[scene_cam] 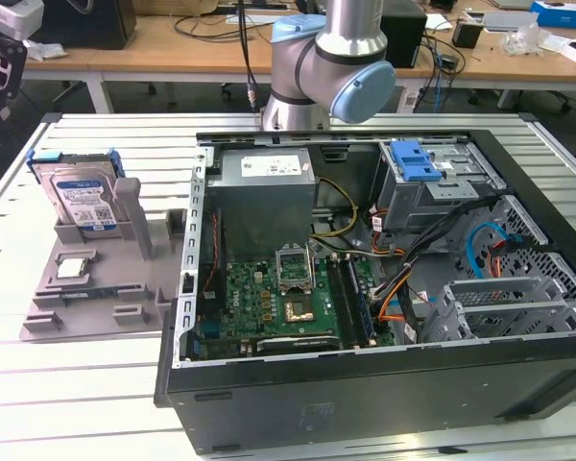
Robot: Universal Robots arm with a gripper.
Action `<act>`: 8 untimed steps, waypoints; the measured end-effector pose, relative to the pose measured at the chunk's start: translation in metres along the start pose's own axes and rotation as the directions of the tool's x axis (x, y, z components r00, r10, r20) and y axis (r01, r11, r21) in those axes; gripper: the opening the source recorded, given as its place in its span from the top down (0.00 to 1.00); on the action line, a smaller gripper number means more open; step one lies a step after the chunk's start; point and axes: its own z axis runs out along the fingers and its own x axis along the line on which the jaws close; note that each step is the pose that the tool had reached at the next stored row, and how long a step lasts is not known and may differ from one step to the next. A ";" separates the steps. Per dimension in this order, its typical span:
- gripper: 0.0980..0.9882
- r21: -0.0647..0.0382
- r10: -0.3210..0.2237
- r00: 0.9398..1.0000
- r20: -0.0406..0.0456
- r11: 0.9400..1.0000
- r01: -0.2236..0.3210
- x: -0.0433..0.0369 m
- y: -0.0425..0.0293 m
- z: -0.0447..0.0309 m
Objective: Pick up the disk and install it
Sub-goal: 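Pick up the disk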
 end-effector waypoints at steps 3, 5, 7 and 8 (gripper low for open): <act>0.99 -0.001 -0.038 0.999 -0.002 0.999 0.038 0.0000 0.0000 0.0000; 0.99 -0.002 -0.074 0.997 -0.003 0.997 0.074 0.0000 0.0000 0.0000; 0.99 -0.003 -0.102 0.995 -0.004 0.995 0.102 0.0000 0.0000 0.0000; 0.99 -0.003 -0.112 0.994 -0.004 0.994 0.112 0.0000 0.0000 0.0000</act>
